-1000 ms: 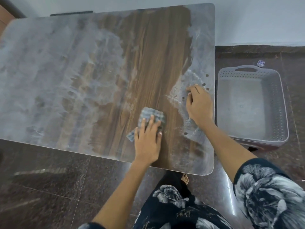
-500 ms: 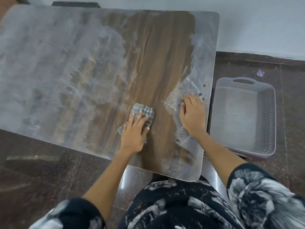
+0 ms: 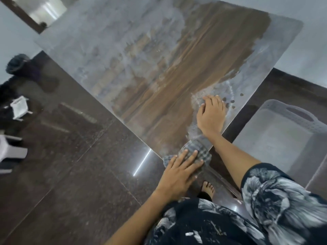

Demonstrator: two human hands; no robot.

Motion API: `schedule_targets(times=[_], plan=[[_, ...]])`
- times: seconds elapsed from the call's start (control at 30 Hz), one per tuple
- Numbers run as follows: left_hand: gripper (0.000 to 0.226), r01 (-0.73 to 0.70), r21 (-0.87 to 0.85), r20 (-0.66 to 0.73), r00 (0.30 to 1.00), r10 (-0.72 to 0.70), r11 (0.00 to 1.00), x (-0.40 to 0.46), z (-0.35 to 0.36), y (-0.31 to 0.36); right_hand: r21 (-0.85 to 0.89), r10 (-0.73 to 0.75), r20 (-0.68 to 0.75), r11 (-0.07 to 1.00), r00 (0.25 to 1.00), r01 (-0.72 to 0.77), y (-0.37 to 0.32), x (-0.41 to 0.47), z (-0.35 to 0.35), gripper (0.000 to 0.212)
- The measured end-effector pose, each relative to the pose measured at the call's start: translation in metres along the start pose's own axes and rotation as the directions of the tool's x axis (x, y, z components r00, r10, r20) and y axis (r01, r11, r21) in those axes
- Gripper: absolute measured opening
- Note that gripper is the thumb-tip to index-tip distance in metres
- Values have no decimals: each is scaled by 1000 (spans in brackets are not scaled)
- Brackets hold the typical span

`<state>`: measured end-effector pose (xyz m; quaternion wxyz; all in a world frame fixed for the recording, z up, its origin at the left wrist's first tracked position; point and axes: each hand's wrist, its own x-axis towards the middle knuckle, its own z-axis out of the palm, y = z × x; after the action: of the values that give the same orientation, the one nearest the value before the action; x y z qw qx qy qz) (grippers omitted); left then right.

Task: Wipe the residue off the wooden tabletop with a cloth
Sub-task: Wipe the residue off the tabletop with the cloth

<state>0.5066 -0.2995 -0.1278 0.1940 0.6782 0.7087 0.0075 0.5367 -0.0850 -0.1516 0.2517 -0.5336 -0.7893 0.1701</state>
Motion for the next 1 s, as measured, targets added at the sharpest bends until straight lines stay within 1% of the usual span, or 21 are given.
schedule_targets(times=[0.07, 0.13, 0.17, 0.2, 0.23, 0.27, 0.3, 0.33, 0.4, 0.43, 0.47, 0.5, 0.53, 0.57, 0.6, 0.63, 0.67, 0.73, 0.83, 0.9, 1.0], plan=[[50, 79, -151, -27, 996, -84, 985, 2, -3, -5, 12, -14, 20, 1000, 1000, 13, 1, -1, -2, 34], [48, 216, -241, -136, 958, -253, 946, 9, -9, -21, 52, -12, 30, 999, 999, 10, 2, 0, -3, 33], [48, 305, -293, -193, 909, -369, 906, 15, -15, -31, 96, -2, 27, 995, 1000, -1, 4, 1, -4, 32], [48, 398, -335, -214, 851, -480, 854, 22, -19, -42, 158, 8, 23, 987, 1000, -12, 5, 2, -5, 31], [47, 474, -353, -206, 802, -561, 807, 28, -24, -49, 227, 15, 23, 974, 1000, -20, 5, 3, -6, 31], [48, 527, -353, -186, 770, -610, 773, 32, -27, -51, 292, 21, 32, 956, 999, -30, 7, 3, -9, 31], [49, 559, -346, -165, 755, -635, 754, 35, -26, -47, 346, 26, 46, 937, 999, -41, 7, 4, -12, 32], [50, 566, -336, -152, 756, -636, 753, 36, -25, -37, 393, 34, 55, 918, 998, -53, 8, 5, -16, 32], [52, 510, -286, -153, 811, -564, 811, 34, -12, 0, 488, 95, 83, 864, 992, -124, 7, 7, -25, 31], [53, 462, -229, -148, 854, -499, 857, 32, -3, 22, 547, 166, 122, 811, 979, -206, 6, 11, -29, 30], [53, 402, -148, -162, 891, -423, 904, 31, 6, 44, 622, 263, 179, 716, 948, -316, 5, 16, -33, 26], [52, 340, -66, -185, 920, -346, 938, 32, 15, 61, 708, 365, 253, 561, 896, -429, 6, 24, -38, 23], [52, 293, -6, -192, 938, -289, 956, 35, 20, 73, 777, 445, 337, 366, 829, -512, 8, 32, -44, 22], [52, 265, 29, -187, 949, -256, 964, 38, 21, 76, 813, 490, 418, 174, 765, -555, 12, 38, -48, 25], [54, 248, 54, -182, 955, -234, 967, 42, 19, 73, 822, 504, 479, 29, 718, -569, 16, 43, -52, 28], [56, 253, 68, -195, 952, -236, 965, 45, 19, 67, 815, 508, 513, -36, 692, -578, 20, 47, -54, 30], [56, 276, 62, -206, 944, -259, 959, 47, 16, 61, 804, 508, 528, -41, 680, -594, 22, 50, -55, 32], [53, 318, -4, -193, 930, -313, 948, 51, 9, 55, 792, 517, 513, 21, 685, -610, 22, 51, -52, 34], [52, 272, -176, -153, 942, -299, 946, 65, -4, 46, 804, 566, 437, 102, 699, -585, 17, 52, -43, 34], [52, 261, -233, -170, 938, -303, 937, 81, -15, 27, 803, 581, 366, 198, 727, -562, 14, 51, -38, 35], [63, 320, -219, -179, 916, -360, 922, 114, -40, -21, 742, 541, 286, 396, 791, -540, 8, 47, -33, 35]])
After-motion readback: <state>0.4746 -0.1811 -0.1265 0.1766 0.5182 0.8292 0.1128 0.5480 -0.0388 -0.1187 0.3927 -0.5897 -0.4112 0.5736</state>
